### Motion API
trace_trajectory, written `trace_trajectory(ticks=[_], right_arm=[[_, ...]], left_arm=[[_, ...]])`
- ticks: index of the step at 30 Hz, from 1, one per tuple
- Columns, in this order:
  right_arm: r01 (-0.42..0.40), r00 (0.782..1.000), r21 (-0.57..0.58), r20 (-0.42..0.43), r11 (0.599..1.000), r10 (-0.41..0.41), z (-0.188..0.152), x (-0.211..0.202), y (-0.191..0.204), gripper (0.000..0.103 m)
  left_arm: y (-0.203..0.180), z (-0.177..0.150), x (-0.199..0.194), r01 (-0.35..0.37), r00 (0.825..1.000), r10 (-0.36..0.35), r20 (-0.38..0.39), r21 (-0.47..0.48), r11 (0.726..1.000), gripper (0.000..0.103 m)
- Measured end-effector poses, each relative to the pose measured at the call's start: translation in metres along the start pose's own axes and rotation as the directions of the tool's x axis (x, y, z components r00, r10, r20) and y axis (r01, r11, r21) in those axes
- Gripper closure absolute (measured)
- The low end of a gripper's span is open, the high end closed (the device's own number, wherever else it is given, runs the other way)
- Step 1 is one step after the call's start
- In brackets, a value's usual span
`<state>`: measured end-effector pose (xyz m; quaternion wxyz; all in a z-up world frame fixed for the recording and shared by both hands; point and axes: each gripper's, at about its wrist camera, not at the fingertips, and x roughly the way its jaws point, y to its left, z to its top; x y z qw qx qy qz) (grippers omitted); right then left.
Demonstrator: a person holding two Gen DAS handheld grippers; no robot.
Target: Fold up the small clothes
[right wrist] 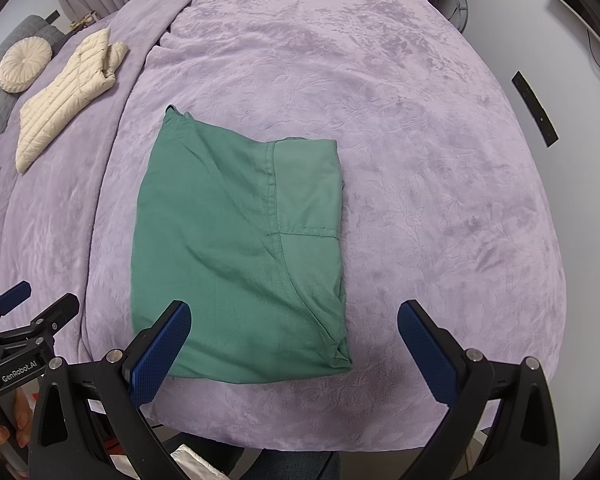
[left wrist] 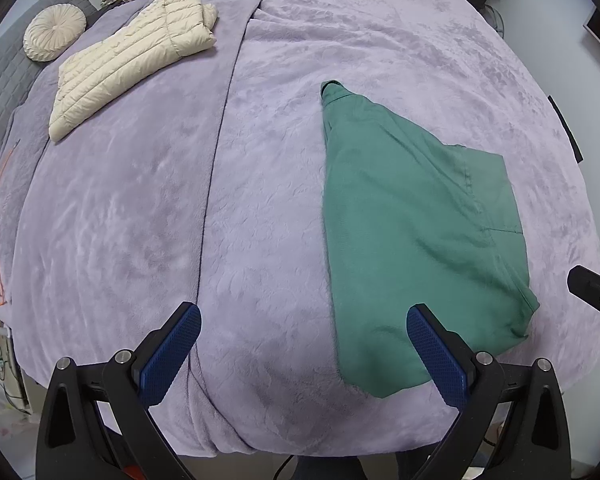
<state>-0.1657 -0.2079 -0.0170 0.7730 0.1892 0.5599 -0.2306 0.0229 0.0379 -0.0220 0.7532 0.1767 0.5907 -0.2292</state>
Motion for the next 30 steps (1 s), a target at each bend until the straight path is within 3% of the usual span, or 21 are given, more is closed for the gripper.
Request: trace_trajectory(ticks=[30], right_arm=[[0.002, 1.0, -0.007, -0.012, 1.0, -0.002, -0.0017, 0.0042, 0.0088, 0.0]], left_arm=[[0.005, 0.0004, 0.0008, -0.014, 1.0, 0.014, 0.009, -0.015, 1.0, 0.0]])
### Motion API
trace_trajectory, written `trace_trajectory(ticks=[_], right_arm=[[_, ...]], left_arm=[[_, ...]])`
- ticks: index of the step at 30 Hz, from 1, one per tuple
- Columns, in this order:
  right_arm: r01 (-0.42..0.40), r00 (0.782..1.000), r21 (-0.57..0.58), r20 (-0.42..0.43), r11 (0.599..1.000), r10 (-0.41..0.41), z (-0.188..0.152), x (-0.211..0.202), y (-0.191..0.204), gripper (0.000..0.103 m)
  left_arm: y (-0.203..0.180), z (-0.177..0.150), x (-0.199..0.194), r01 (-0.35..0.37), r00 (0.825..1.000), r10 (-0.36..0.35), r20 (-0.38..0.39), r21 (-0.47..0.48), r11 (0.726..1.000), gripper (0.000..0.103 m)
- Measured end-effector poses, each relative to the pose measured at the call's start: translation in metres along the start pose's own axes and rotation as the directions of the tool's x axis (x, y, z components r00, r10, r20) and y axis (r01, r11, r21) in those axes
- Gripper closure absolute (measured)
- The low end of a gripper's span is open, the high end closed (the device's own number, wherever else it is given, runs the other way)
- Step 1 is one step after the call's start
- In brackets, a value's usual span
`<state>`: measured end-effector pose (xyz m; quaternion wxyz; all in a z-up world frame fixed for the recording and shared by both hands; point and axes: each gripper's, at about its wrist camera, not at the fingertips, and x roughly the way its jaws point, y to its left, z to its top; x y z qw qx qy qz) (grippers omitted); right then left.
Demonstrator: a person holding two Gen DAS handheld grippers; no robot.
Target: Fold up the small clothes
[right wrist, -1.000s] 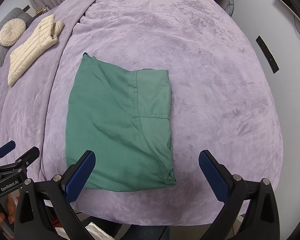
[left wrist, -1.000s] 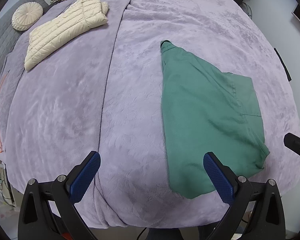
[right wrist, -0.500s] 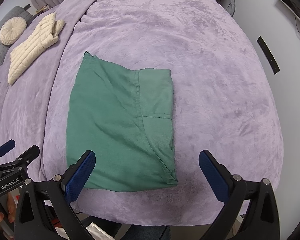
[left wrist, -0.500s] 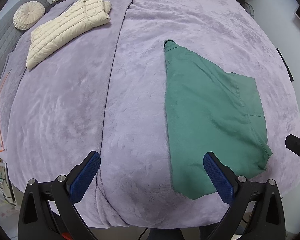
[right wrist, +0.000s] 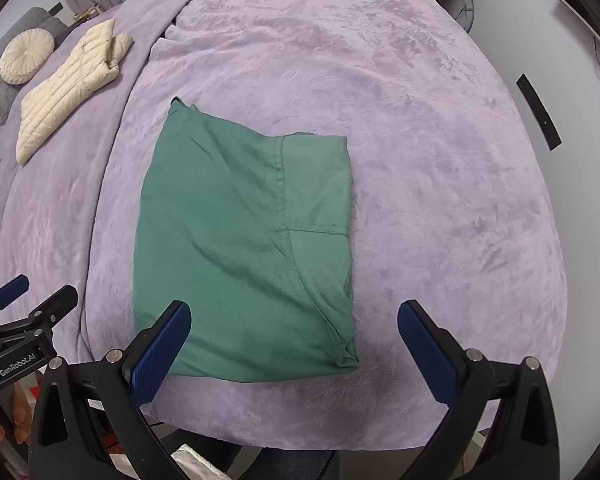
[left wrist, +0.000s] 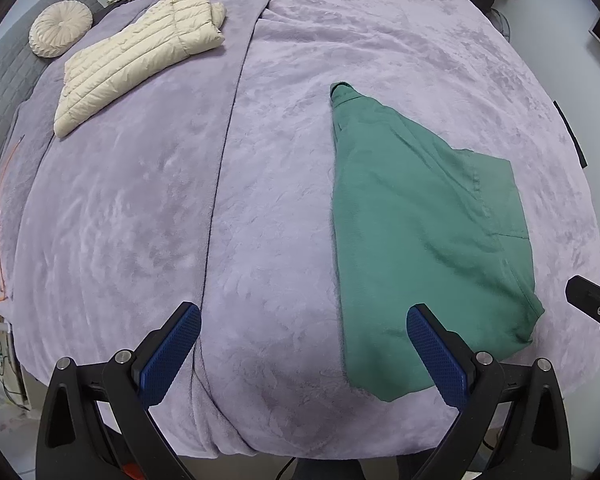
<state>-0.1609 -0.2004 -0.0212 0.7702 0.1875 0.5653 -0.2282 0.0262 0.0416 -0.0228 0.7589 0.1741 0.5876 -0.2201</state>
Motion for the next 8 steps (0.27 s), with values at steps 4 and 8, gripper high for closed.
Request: trace_trajectory(ticks=[4, 8], right_arm=[[0.001, 1.0, -0.001, 0.0, 1.0, -0.001, 0.0006, 0.0, -0.0006, 0.0], [0.001, 1.0, -0.001, 0.0, 1.0, -0.001, 0.0004, 0.0005, -0.0014, 0.0]], left_arm=[[-0.0035, 0.0003, -0.0049, 0.007, 1.0, -0.008, 0.019, 0.007, 1.0, 0.0], [-0.0055, 0.0, -0.0064, 0.017, 1.0, -0.017, 0.018, 0.007, 1.0, 0.0]])
